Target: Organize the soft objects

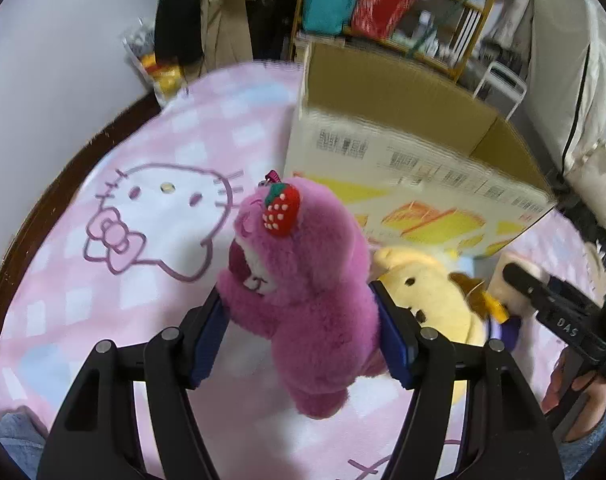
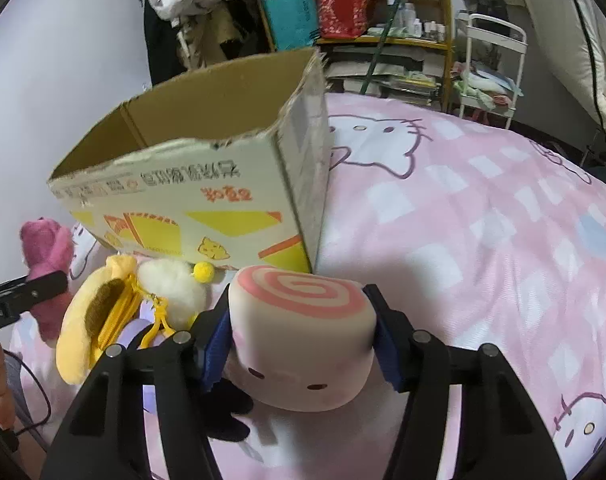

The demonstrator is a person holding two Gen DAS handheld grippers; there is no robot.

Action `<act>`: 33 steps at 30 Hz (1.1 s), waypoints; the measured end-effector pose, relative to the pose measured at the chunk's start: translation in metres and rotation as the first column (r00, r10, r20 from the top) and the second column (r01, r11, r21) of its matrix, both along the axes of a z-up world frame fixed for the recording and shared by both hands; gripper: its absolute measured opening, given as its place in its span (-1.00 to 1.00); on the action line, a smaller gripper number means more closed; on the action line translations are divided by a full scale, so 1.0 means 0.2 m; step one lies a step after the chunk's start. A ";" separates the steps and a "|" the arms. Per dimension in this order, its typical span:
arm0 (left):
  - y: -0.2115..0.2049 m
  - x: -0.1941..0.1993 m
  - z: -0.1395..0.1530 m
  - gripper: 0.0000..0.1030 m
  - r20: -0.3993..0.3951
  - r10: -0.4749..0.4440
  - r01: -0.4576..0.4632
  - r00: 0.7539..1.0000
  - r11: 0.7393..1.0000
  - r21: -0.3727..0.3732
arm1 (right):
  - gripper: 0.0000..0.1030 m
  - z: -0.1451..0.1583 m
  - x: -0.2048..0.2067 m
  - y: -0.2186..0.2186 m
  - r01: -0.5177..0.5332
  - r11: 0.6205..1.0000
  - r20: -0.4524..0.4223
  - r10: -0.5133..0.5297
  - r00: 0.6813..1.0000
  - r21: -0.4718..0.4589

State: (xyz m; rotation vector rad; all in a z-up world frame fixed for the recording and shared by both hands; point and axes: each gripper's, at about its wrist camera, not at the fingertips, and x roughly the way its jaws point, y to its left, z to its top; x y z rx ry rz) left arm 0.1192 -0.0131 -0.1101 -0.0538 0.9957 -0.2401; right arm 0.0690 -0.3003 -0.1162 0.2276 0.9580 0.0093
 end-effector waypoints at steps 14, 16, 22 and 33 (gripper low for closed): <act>0.10 -0.16 0.27 0.30 0.254 0.060 -0.047 0.965 0.997 -0.057 | 0.21 0.18 -0.12 -0.04 0.036 0.999 0.106 -0.036 0.994 0.003; 0.09 -0.20 0.31 0.30 0.297 0.049 -0.032 0.954 0.998 -0.063 | 0.21 0.21 -0.14 -0.03 0.034 0.999 0.126 -0.033 0.992 -0.003; 0.08 -0.30 0.41 0.31 0.408 0.030 -0.001 0.912 0.997 -0.072 | 0.21 0.33 -0.20 -0.02 0.035 0.999 0.208 -0.032 0.978 -0.012; 0.04 -0.38 0.55 0.32 0.555 0.034 -0.022 0.831 0.999 -0.029 | 0.21 0.60 -0.32 -0.01 0.020 1.000 0.454 -0.026 0.890 0.019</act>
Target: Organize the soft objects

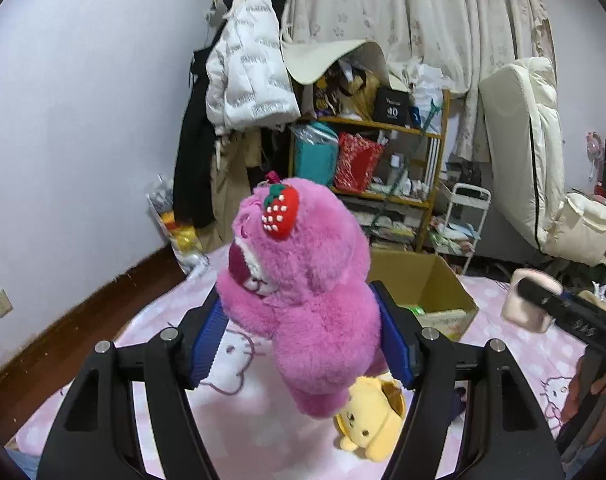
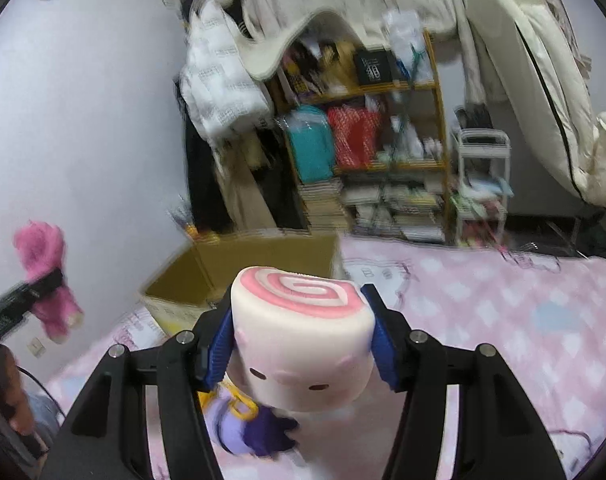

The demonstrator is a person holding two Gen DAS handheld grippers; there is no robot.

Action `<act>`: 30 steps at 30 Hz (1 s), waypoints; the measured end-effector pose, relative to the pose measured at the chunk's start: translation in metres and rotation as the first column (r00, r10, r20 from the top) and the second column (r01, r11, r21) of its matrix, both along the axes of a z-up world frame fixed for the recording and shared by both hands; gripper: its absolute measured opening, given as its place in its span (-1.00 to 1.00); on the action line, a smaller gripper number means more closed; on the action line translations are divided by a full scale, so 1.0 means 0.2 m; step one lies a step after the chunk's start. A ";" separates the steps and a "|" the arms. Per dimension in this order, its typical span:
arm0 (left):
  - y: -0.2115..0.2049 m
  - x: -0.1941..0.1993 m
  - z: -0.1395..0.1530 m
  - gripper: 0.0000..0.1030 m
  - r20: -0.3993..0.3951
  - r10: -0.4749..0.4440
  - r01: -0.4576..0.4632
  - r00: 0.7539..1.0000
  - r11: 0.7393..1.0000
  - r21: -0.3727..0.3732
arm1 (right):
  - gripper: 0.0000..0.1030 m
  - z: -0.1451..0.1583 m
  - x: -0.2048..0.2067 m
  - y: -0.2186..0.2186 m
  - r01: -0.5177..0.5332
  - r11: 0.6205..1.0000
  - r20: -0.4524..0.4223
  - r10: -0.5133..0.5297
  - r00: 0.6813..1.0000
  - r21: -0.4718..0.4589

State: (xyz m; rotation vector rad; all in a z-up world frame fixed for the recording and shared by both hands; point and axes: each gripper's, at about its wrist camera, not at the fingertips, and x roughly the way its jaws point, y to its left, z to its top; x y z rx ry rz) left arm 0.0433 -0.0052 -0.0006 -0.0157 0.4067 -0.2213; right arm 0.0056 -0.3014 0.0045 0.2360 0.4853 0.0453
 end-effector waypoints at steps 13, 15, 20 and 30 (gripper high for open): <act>-0.08 0.04 0.23 0.32 0.165 -0.002 -0.002 0.986 1.000 0.027 | 0.21 0.18 0.14 0.05 -0.045 0.998 0.099 0.048 0.994 -0.037; -0.09 0.05 0.27 0.32 0.192 0.002 -0.008 0.981 1.000 0.029 | 0.21 0.21 0.18 0.04 -0.043 0.998 0.121 0.050 0.991 -0.054; -0.12 0.14 0.35 0.32 0.226 0.018 -0.022 0.974 1.000 0.015 | 0.21 0.30 0.30 0.06 -0.050 0.989 0.157 0.072 0.985 -0.140; -0.20 0.30 0.38 0.32 0.237 -0.011 -0.002 0.971 0.998 0.056 | 0.25 0.34 0.45 0.07 -0.093 0.985 0.185 0.120 0.975 -0.147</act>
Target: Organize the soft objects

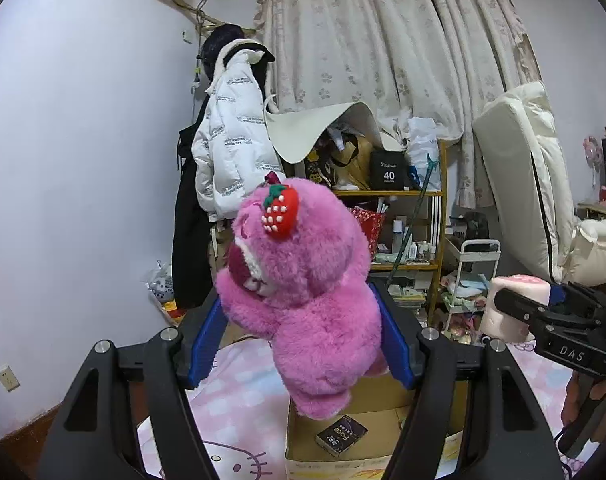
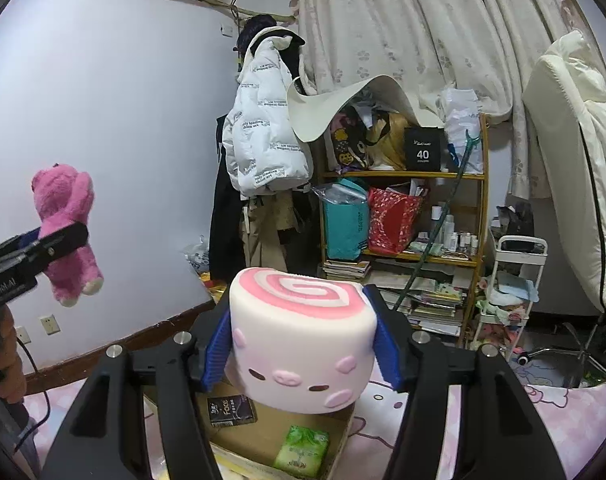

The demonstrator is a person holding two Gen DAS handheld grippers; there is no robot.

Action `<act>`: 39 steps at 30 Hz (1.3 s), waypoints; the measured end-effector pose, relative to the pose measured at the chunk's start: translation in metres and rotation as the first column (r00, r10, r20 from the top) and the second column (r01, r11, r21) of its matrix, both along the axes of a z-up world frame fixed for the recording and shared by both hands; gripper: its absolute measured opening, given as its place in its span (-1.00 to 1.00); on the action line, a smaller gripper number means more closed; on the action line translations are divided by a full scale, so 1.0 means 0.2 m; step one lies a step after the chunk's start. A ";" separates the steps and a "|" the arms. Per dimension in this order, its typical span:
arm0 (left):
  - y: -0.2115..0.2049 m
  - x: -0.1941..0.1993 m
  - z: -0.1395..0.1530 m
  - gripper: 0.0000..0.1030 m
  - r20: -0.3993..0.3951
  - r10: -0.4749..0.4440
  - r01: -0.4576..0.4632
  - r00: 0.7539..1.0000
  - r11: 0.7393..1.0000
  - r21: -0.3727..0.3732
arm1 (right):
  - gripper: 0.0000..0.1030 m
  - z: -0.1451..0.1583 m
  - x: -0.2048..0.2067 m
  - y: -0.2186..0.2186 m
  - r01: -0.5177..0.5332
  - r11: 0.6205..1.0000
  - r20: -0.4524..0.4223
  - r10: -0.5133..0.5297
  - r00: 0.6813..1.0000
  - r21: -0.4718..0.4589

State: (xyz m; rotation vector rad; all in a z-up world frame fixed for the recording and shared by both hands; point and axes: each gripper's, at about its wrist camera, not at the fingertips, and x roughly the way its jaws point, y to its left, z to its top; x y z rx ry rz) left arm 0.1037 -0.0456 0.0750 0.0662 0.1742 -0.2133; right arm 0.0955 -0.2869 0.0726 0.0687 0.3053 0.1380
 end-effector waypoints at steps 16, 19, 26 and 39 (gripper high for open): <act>-0.08 0.16 -0.30 0.32 -0.148 -0.016 0.019 0.989 1.000 0.023 | 0.27 -0.29 0.09 -0.03 -0.016 0.997 -0.120 0.024 0.992 0.070; -0.09 0.18 -0.35 0.32 -0.181 -0.018 0.023 0.983 0.999 0.025 | 0.27 -0.32 0.10 -0.04 -0.021 0.996 -0.130 0.032 0.991 0.088; -0.12 0.22 -0.43 0.33 -0.225 -0.018 0.028 0.974 0.999 0.041 | 0.27 -0.35 0.09 0.02 -0.043 0.999 -0.138 0.047 0.989 0.031; -0.18 0.27 -0.52 0.36 -0.287 -0.032 0.057 0.957 0.995 0.077 | 0.34 -0.43 0.11 0.05 -0.056 0.998 -0.188 0.060 0.980 0.027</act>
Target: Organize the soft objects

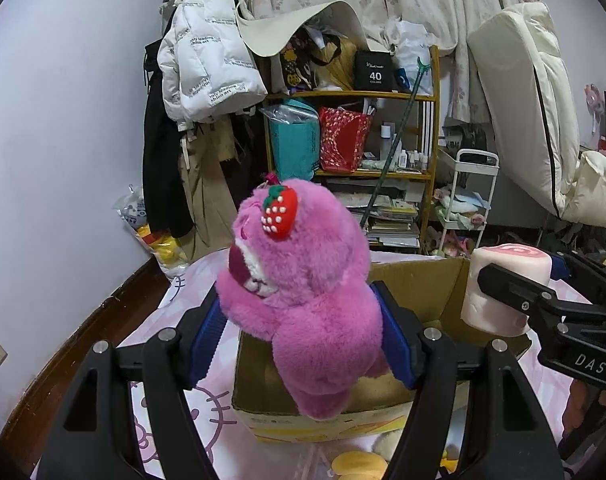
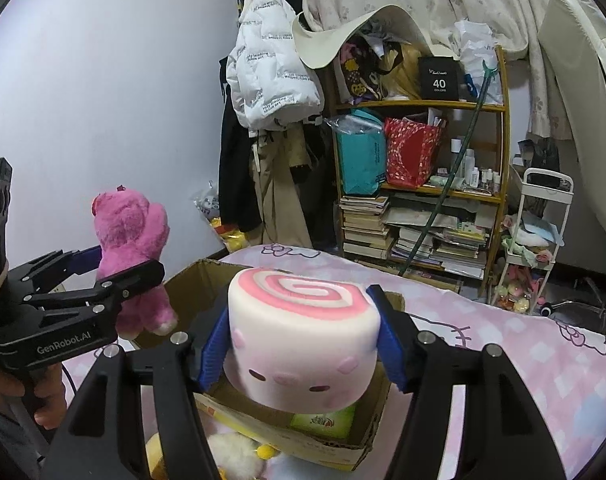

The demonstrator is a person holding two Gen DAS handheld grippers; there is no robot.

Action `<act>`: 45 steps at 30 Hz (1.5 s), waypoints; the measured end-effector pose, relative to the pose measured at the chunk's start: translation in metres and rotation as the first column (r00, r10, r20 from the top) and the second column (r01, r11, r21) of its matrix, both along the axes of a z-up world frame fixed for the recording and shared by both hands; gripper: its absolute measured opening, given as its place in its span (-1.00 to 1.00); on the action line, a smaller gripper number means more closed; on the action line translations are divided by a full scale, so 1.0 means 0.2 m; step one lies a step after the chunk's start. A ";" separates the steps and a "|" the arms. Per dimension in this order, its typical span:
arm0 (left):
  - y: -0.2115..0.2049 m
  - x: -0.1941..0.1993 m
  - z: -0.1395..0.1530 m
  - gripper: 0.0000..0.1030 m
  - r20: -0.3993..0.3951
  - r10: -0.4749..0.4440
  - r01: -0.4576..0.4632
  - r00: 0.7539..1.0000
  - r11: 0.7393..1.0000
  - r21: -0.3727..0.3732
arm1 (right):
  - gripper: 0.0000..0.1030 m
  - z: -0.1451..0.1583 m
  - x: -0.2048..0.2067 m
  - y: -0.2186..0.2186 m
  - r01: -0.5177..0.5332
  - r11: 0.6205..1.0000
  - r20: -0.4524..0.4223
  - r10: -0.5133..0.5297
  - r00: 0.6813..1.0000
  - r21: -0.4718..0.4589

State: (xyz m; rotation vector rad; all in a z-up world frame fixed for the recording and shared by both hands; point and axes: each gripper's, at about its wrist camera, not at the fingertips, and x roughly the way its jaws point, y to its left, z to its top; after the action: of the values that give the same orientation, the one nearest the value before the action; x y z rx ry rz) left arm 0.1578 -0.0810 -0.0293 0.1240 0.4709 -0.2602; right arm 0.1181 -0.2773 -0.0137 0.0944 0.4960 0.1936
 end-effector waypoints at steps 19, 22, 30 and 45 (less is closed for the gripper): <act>0.05 -0.01 0.00 0.69 -0.015 0.062 -0.062 0.998 0.998 0.009 | 0.82 -0.02 -0.03 -0.03 0.027 1.000 -0.020 -0.027 0.999 0.012; 0.07 -0.03 0.01 0.81 -0.017 0.079 -0.079 0.997 0.997 0.018 | 0.92 0.01 -0.05 -0.05 0.037 0.999 0.007 -0.037 0.999 0.028; 0.10 -0.13 0.06 0.93 0.003 0.098 -0.098 0.995 0.994 0.053 | 1.00 0.09 -0.12 -0.09 0.077 0.996 0.016 -0.077 0.997 0.035; 0.15 -0.39 0.08 0.95 -0.078 0.086 -0.078 0.993 0.992 0.102 | 1.00 0.14 -0.32 0.00 0.056 0.998 -0.023 -0.056 0.998 -0.008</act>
State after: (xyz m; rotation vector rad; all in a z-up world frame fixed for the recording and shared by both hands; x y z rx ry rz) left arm 0.0804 -0.0514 -0.0126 0.1909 0.5693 -0.1617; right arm 0.0550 -0.2772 0.0139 0.1031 0.5163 0.1360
